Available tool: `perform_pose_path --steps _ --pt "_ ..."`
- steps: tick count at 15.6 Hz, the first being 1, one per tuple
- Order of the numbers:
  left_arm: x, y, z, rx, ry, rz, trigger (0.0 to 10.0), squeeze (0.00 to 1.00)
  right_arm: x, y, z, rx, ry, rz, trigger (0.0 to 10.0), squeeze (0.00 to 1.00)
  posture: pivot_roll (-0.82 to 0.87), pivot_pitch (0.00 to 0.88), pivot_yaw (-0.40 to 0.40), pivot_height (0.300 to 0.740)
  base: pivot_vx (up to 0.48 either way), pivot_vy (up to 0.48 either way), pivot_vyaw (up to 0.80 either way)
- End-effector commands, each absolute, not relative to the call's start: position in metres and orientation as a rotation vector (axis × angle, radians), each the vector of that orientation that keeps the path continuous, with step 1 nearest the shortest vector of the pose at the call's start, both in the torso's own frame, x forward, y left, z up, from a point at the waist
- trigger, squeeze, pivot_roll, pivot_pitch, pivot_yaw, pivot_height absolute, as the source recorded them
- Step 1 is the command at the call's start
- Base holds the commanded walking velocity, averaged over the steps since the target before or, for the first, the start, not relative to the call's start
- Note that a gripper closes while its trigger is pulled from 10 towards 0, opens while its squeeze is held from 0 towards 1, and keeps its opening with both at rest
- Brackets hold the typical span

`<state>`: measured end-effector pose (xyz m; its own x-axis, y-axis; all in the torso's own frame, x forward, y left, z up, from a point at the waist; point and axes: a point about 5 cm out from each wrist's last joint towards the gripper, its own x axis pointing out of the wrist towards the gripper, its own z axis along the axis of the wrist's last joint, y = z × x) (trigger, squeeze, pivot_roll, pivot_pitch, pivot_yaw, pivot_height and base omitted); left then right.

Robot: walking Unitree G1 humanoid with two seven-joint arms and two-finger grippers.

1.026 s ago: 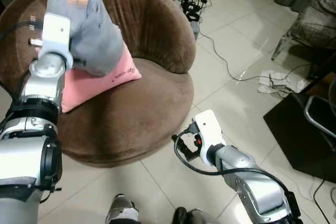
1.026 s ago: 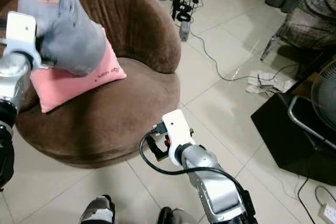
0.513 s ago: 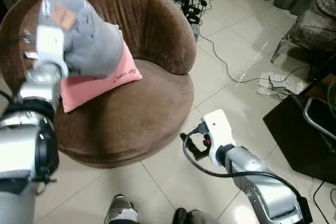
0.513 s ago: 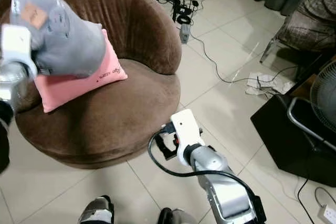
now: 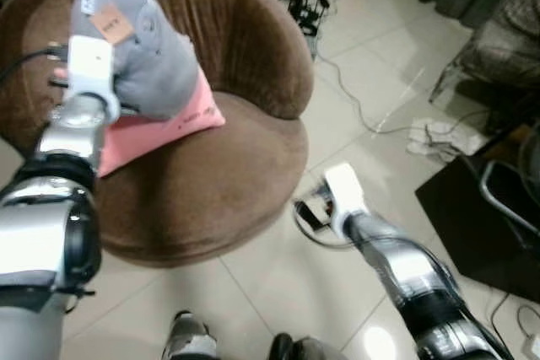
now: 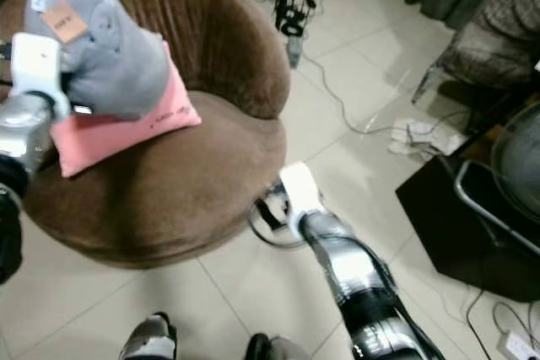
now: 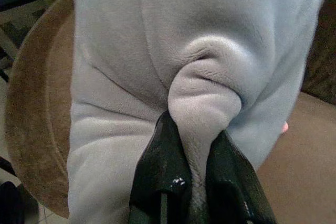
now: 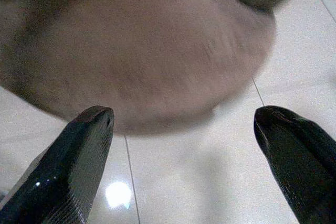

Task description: Move the pillow to the sofa from floor

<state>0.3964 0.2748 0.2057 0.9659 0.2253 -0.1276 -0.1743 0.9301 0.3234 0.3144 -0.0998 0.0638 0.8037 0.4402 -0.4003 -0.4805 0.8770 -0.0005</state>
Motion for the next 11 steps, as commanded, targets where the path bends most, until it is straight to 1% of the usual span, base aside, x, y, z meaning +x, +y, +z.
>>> perform_pose_path --steps 1,4,5,6,7,9,11 --pt "0.398 0.268 0.200 0.359 0.202 0.163 10.0 0.00 0.317 -0.101 0.057 -0.099 0.400 0.477 10.0 0.00 0.35 0.185 -0.149 0.740 0.000 0.000 0.00" --pt "0.400 0.268 0.210 0.395 0.193 0.153 10.0 0.00 0.321 -0.099 0.052 -0.088 0.369 0.470 10.0 0.00 0.32 0.174 -0.127 0.740 0.000 0.000 0.00" --pt "0.401 0.269 0.218 0.394 0.177 0.160 10.0 0.00 0.319 -0.110 0.048 -0.079 0.359 0.410 10.0 0.00 0.26 0.167 -0.098 0.740 0.000 0.000 0.00" --pt "0.402 0.270 0.221 0.395 0.174 0.160 10.0 0.00 0.318 -0.113 0.048 -0.081 0.355 0.392 10.0 0.00 0.23 0.165 -0.073 0.740 0.000 0.000 0.00" --pt "0.403 0.271 0.228 0.422 0.157 0.152 10.0 0.00 0.316 -0.120 0.045 -0.090 0.331 0.339 10.0 0.00 0.16 0.157 -0.003 0.740 0.000 0.000 0.00" --pt "0.403 0.271 0.234 0.444 0.140 0.136 10.0 0.00 0.313 -0.126 0.040 -0.069 0.321 0.274 10.0 0.00 0.12 0.153 0.039 0.740 0.000 0.000 0.00" --pt "0.406 0.263 0.234 0.469 0.137 0.088 10.0 0.00 0.305 -0.130 0.032 -0.057 0.325 0.222 10.0 0.00 0.09 0.148 0.069 0.740 0.000 0.000 0.00"
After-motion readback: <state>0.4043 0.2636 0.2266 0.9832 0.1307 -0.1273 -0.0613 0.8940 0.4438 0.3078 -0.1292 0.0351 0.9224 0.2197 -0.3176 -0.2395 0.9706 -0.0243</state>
